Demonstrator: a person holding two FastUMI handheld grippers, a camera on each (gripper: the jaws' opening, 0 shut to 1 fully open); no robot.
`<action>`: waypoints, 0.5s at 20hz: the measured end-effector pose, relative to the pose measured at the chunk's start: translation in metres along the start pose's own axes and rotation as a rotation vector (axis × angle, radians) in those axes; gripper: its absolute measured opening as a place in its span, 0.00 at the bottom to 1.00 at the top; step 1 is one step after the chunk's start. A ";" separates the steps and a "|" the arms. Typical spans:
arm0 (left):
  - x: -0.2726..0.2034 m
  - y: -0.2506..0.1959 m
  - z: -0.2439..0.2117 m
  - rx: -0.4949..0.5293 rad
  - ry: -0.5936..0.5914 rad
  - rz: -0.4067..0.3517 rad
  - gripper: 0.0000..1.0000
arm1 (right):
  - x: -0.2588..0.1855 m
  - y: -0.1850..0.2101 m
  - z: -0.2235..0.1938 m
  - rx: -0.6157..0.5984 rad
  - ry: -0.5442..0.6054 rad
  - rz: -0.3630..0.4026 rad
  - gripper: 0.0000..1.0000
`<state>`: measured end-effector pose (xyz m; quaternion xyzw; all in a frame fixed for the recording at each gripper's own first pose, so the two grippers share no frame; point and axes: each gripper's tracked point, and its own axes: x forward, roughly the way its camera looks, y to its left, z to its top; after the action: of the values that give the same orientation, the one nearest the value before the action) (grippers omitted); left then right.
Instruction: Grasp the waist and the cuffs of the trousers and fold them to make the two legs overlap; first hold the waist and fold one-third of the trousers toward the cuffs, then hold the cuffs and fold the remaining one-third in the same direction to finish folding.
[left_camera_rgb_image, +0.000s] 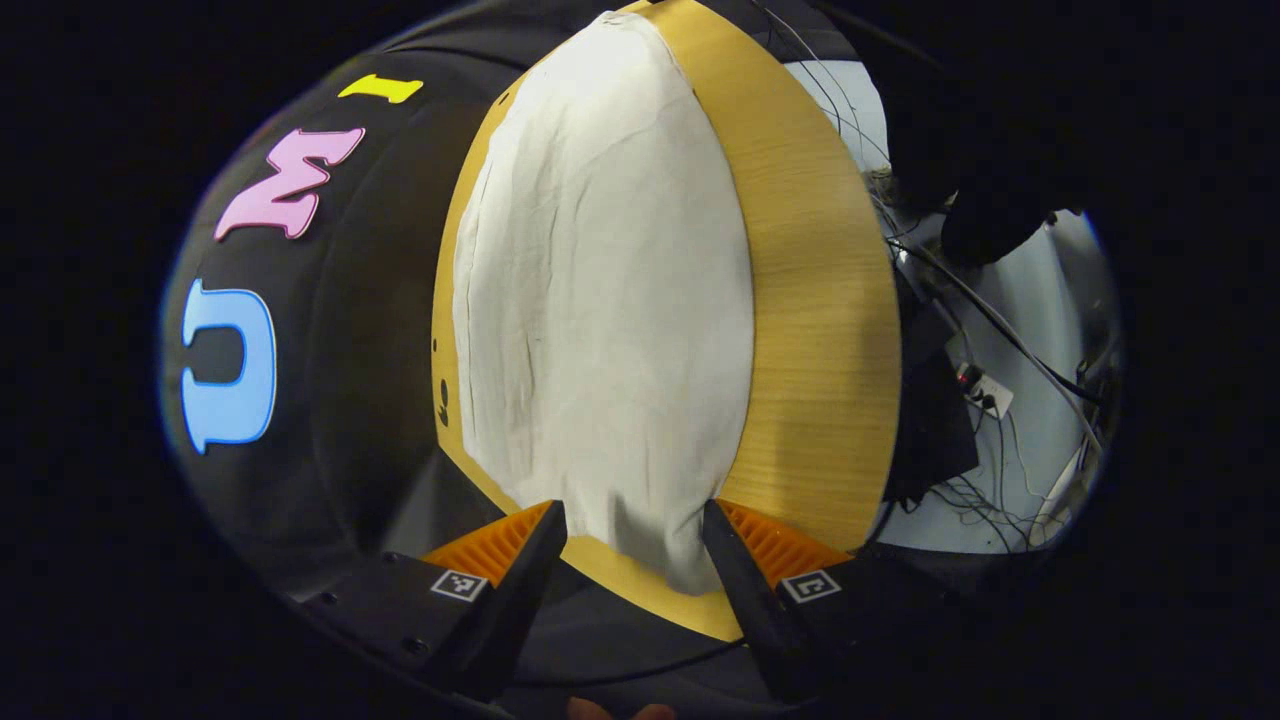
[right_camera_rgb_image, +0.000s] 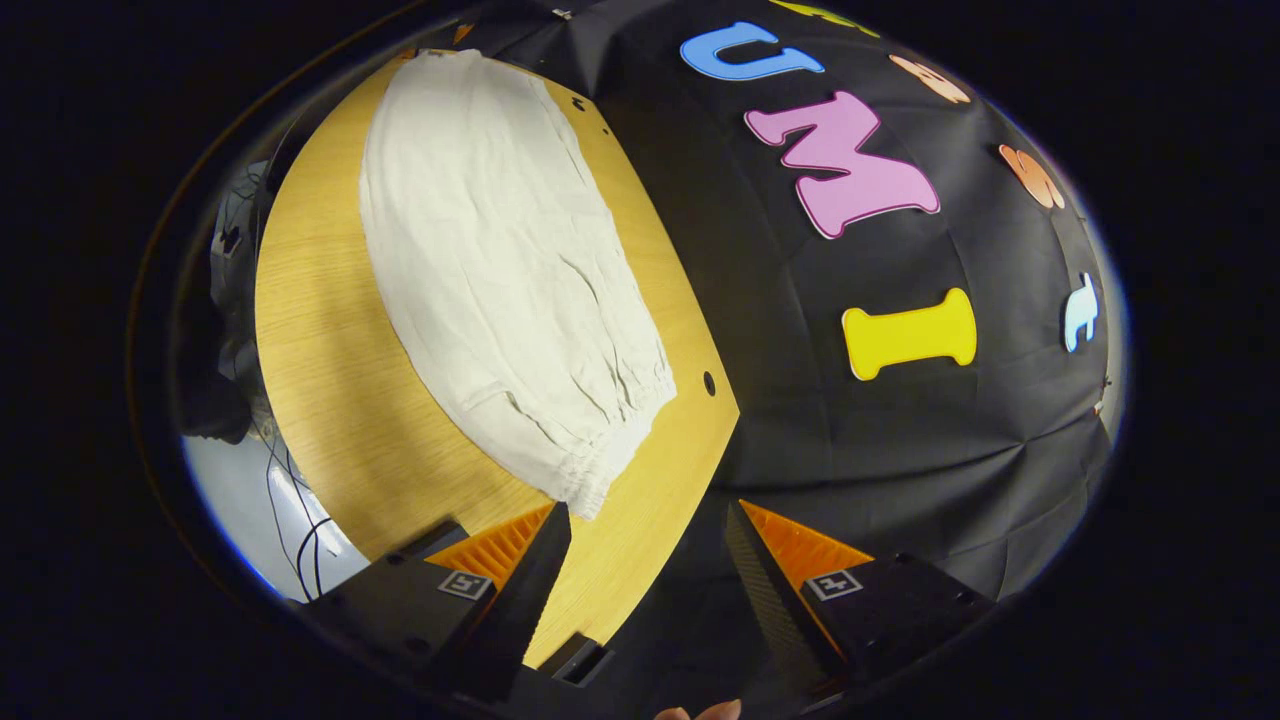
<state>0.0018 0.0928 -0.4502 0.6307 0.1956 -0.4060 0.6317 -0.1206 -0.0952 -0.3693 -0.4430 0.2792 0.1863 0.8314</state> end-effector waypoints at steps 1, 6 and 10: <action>0.003 0.002 -0.001 -0.010 0.006 -0.001 0.90 | 0.003 0.000 -0.002 -0.010 -0.002 0.006 0.97; 0.016 -0.001 0.001 0.016 0.028 -0.025 0.64 | 0.019 0.001 -0.009 -0.083 -0.020 0.042 0.97; 0.022 -0.008 -0.002 -0.016 0.051 -0.072 0.20 | 0.030 0.009 -0.017 -0.163 -0.038 0.100 0.97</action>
<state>0.0092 0.0901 -0.4728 0.6284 0.2375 -0.4107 0.6165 -0.1071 -0.1029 -0.4013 -0.4910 0.2692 0.2581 0.7873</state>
